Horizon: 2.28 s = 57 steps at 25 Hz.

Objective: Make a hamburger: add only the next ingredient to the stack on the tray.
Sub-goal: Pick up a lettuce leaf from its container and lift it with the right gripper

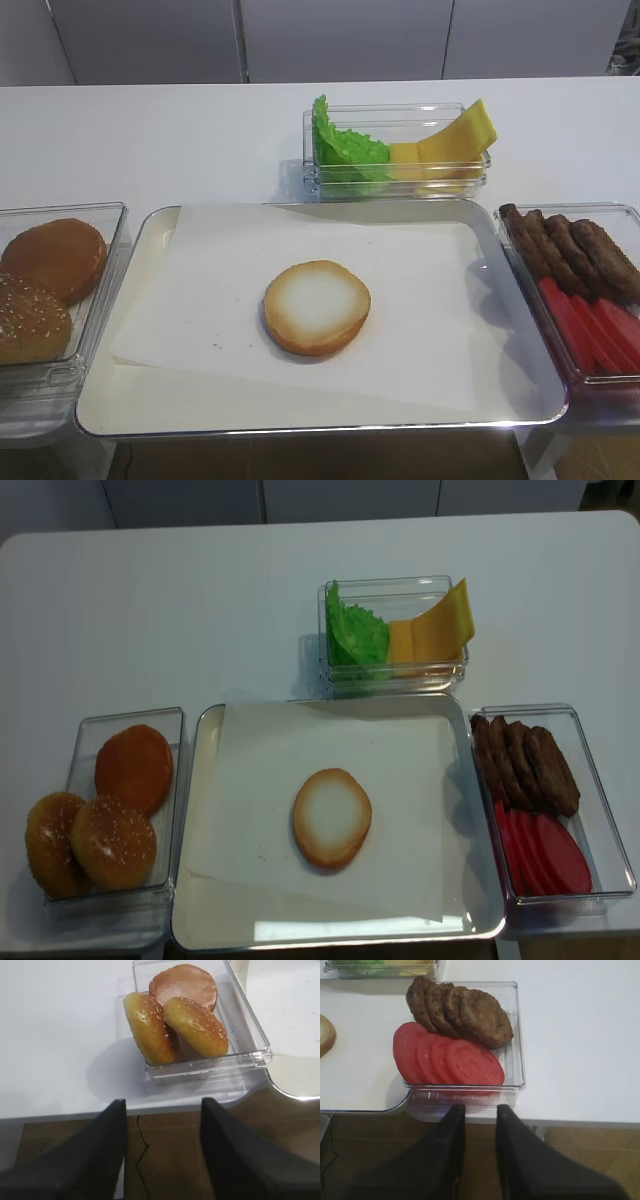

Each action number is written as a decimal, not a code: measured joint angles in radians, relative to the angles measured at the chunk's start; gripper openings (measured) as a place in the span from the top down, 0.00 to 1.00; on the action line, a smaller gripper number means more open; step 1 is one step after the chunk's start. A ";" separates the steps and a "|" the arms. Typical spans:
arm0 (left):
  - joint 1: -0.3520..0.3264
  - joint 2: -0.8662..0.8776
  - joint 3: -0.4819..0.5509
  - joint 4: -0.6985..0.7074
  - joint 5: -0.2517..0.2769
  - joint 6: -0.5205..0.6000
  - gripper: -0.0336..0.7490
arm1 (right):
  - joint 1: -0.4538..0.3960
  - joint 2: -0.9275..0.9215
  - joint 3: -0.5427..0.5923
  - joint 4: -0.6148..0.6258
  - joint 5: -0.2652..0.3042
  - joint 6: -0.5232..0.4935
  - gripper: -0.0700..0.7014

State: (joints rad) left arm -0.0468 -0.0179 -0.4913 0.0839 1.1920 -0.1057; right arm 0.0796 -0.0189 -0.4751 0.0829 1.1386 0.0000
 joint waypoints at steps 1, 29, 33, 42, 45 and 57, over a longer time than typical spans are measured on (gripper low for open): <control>0.000 0.000 0.000 0.000 0.000 0.000 0.50 | 0.000 0.000 0.000 0.000 0.000 0.000 0.68; 0.000 0.000 0.000 0.000 0.000 0.002 0.50 | 0.000 0.000 0.000 0.000 0.000 0.000 0.68; 0.000 0.000 0.000 0.000 0.000 0.002 0.50 | 0.000 0.000 0.000 0.000 0.000 0.000 0.58; 0.000 0.000 0.000 0.000 -0.001 0.002 0.50 | 0.000 0.000 -0.022 0.017 -0.037 0.000 0.20; 0.000 0.000 0.000 0.000 -0.001 0.002 0.50 | 0.000 0.048 -0.061 0.049 -0.081 0.000 0.22; 0.000 0.000 0.000 0.000 -0.001 0.002 0.50 | 0.000 0.618 -0.301 0.150 -0.246 0.013 0.23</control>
State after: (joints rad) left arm -0.0468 -0.0179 -0.4913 0.0839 1.1913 -0.1036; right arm 0.0796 0.5990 -0.7758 0.2329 0.8930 0.0130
